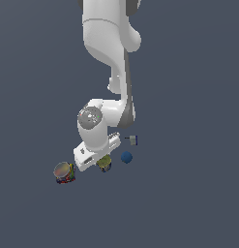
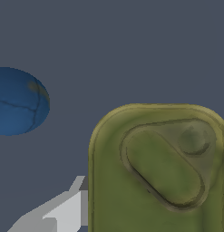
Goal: Pick up a designated object from a clutter of objects.
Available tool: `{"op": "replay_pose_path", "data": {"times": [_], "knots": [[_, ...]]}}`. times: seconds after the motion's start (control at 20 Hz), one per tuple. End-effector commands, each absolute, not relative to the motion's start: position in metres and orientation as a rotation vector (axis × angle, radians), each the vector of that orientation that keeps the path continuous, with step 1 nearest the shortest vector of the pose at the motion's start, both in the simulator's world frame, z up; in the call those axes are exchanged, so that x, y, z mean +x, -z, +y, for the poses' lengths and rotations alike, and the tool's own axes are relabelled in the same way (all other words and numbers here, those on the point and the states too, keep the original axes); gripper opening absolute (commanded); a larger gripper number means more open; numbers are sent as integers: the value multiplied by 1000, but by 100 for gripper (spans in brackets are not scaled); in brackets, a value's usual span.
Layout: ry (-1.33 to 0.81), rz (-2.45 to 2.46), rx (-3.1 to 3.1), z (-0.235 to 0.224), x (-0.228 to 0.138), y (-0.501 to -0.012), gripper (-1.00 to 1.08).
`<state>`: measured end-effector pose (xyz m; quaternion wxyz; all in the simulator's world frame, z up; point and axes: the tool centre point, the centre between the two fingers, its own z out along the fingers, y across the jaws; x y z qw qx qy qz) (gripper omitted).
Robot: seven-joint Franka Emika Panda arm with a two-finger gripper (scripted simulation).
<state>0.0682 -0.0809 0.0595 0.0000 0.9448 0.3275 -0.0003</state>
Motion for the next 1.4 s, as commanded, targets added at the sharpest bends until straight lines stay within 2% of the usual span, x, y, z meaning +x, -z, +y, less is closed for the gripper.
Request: {"op": "replay_pose_path", "data": {"times": [0.0,0.75,1.35], "knots": [[0,1029,2968,-80,69,-59,-100],[1,1029,2968,-66,63,-77,-100],[1,1029,2966,2,39,-162,-100]]}}
